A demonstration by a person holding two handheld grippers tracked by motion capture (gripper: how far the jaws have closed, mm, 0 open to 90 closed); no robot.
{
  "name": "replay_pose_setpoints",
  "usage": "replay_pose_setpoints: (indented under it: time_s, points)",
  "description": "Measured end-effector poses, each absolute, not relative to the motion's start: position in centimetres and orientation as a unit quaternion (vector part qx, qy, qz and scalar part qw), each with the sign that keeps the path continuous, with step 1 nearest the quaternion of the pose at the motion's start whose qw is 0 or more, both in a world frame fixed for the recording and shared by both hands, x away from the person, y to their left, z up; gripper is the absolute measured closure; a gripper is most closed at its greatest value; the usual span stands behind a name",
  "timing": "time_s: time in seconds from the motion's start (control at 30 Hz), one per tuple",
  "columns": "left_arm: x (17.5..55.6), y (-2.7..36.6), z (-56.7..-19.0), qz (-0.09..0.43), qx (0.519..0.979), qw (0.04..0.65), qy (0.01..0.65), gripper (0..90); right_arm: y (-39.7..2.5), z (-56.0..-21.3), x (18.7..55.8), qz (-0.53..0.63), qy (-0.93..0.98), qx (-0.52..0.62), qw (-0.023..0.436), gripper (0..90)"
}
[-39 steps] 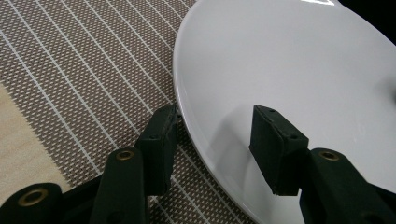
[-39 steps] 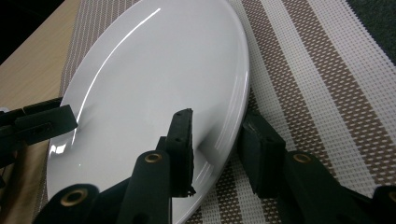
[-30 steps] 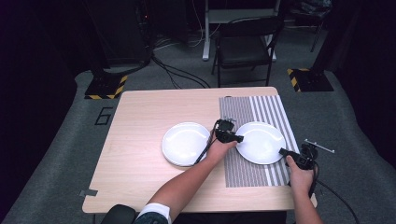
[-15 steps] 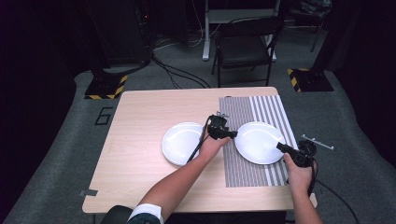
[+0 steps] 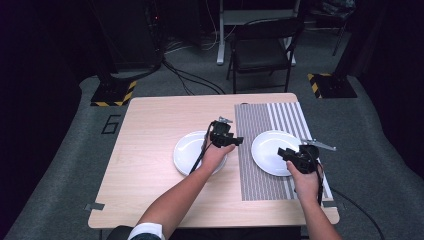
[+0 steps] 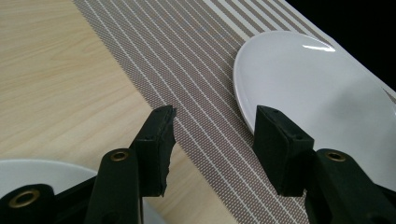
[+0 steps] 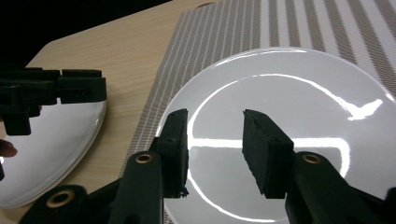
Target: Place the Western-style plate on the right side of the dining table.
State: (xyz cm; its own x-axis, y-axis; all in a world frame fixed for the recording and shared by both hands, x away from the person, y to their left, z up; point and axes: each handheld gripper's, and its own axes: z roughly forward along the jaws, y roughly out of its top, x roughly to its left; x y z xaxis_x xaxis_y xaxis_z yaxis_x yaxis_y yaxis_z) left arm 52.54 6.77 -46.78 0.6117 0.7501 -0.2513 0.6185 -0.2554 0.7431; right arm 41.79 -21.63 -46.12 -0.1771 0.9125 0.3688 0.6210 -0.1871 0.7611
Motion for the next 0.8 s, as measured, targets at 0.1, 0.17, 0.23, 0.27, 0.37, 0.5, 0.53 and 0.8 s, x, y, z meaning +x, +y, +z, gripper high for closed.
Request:
replay_pose_setpoints:
  time_s: [0.1,0.17,0.23,0.27,0.37,0.5,0.53,0.8]
  points:
    - [52.3,7.6,-46.5,0.079,0.784,0.432,0.439,47.7,-20.8,-46.0,41.9,0.456,0.628,0.611,0.154,59.8]
    - [52.1,8.4,-46.4,0.082,0.783,0.43,0.441,47.5,-20.4,-45.9,41.9,0.46,0.629,0.609,0.148,59.4]
    - [51.9,9.2,-46.3,0.089,0.782,0.429,0.444,47.1,-19.8,-45.7,41.9,0.461,0.635,0.602,0.148,59.4]
    - [51.8,9.6,-46.2,0.091,0.782,0.428,0.444,47.1,-19.6,-45.6,41.9,0.461,0.638,0.598,0.147,59.4]
    - [51.6,11.0,-45.9,0.1,0.78,0.426,0.447,46.9,-18.9,-45.3,41.9,0.462,0.647,0.588,0.147,59.5]
    - [51.3,12.9,-45.3,0.11,0.771,0.43,0.456,46.4,-17.6,-44.8,41.7,0.459,0.666,0.565,0.161,58.5]
    - [51.2,13.3,-45.1,0.112,0.769,0.432,0.458,46.4,-17.2,-44.6,41.6,0.46,0.673,0.556,0.163,58.1]
    - [50.2,16.8,-44.2,0.132,0.755,0.438,0.471,46.1,-14.9,-43.8,41.5,0.463,0.702,0.52,0.149,56.0]
